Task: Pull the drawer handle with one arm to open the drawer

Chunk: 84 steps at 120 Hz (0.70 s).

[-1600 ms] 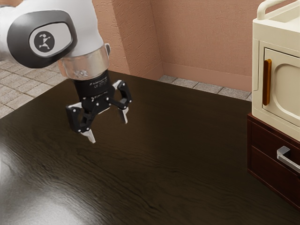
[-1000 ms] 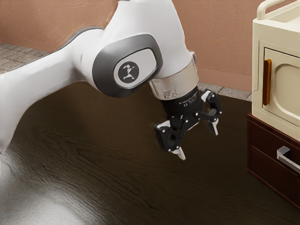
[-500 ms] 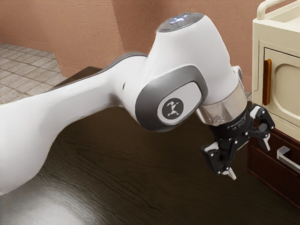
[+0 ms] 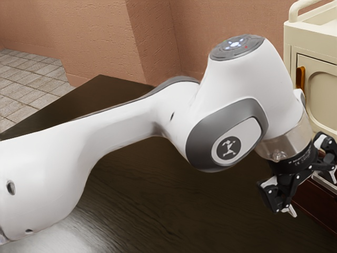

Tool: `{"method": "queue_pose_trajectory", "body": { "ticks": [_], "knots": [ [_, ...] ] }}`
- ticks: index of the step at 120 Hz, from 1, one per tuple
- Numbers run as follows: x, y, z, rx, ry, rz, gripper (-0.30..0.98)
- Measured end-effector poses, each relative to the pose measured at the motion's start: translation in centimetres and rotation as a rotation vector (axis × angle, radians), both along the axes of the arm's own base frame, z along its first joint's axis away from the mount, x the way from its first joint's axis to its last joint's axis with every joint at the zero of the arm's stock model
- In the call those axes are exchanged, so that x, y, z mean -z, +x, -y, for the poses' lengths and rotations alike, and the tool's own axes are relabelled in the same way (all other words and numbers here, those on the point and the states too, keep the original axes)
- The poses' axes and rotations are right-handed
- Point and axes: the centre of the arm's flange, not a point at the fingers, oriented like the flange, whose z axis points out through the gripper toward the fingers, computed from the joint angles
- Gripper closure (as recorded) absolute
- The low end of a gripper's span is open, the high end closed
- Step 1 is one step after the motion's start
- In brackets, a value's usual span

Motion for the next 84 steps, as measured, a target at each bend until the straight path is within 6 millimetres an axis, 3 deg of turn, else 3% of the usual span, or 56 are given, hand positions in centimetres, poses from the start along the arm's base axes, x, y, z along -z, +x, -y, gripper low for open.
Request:
{"method": "queue_pose_trajectory", "body": {
  "ticks": [32, 60, 84],
  "knots": [
    [1.1, 2.0, 0.6, -0.007, 0.004, 0.03, 0.0],
    [1.4, 2.4, 0.5, -0.007, 0.005, 0.035, 0.0],
    [2.1, 2.6, 0.4, -0.007, 0.01, 0.029, 0.19]
  ]
}}
